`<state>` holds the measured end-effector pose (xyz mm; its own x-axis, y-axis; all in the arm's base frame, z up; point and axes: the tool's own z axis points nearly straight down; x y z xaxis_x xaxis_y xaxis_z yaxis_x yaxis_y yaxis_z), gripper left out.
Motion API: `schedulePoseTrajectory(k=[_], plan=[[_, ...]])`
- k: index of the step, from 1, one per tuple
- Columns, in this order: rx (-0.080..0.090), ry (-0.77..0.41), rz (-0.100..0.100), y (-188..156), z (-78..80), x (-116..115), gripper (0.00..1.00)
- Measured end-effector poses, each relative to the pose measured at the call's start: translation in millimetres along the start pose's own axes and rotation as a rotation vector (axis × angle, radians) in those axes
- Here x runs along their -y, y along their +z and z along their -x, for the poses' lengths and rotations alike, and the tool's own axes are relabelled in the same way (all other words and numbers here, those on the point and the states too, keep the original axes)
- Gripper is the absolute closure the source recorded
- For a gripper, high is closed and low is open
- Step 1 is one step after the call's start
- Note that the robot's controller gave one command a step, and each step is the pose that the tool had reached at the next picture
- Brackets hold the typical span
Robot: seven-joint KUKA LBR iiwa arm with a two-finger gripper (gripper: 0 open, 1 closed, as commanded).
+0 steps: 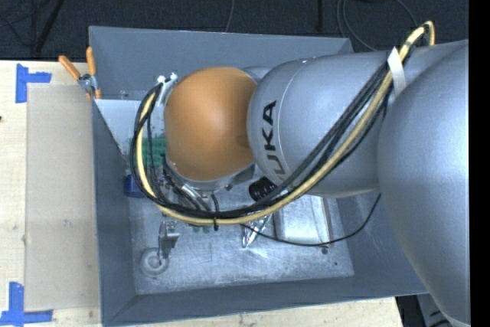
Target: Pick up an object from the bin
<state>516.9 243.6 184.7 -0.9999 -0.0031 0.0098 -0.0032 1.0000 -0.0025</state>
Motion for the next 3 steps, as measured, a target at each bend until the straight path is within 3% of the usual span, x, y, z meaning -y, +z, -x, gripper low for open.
schedulePoseTrajectory(k=[1, 2, 3], plan=[[-0.001, -0.073, -0.003, 68.6, -13.3, 90.1, 0.00], [0.004, -0.075, -0.003, 83.9, -20.2, 166.2, 0.00], [0.006, -0.079, 0.002, 83.2, -20.0, 161.4, 1.00]])
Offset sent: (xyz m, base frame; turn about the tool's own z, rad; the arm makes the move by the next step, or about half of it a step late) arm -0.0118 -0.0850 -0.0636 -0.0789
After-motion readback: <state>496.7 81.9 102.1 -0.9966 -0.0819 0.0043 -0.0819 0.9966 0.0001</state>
